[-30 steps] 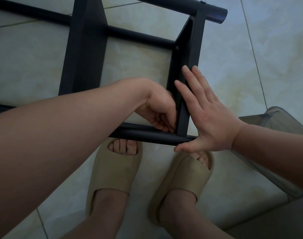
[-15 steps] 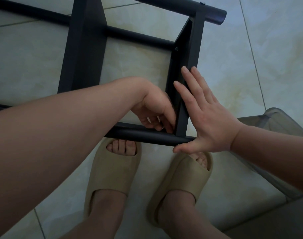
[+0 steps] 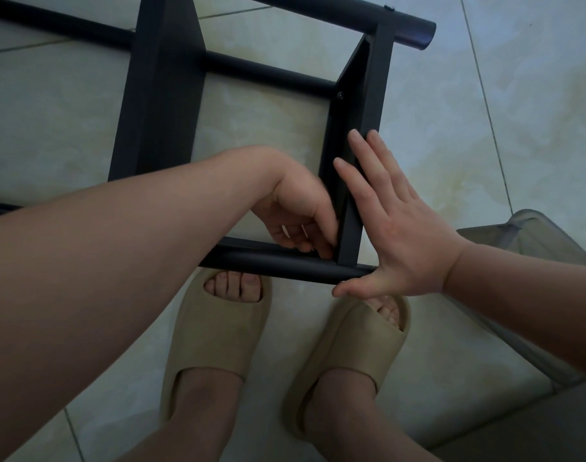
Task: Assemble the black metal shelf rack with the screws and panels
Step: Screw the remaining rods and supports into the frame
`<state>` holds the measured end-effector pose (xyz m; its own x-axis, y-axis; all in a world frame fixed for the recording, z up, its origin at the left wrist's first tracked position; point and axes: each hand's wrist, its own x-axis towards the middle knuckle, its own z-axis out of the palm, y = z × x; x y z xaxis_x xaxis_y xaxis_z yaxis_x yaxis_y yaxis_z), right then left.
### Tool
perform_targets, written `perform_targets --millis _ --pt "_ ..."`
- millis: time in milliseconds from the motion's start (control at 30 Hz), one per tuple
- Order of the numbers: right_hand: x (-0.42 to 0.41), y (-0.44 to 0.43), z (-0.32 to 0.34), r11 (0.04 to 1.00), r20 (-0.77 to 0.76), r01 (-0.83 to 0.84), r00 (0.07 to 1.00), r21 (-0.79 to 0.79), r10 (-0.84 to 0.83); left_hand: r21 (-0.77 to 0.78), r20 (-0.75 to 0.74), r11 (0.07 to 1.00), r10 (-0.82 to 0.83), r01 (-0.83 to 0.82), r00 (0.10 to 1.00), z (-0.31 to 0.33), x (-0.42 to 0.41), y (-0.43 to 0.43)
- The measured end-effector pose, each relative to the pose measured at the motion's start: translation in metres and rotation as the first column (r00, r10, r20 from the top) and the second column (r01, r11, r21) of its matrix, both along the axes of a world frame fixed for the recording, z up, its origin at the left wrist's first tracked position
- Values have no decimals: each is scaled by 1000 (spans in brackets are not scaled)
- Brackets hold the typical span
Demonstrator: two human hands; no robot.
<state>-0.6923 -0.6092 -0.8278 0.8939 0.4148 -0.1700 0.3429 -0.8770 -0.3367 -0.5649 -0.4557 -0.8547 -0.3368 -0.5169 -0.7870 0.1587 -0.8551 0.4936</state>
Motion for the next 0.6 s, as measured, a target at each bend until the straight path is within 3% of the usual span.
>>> perform_targets --millis 600 --pt "0 0 0 1000 2 4 1000 -9 -4 -4 37 1000 0 0 999 -4 -1 3"
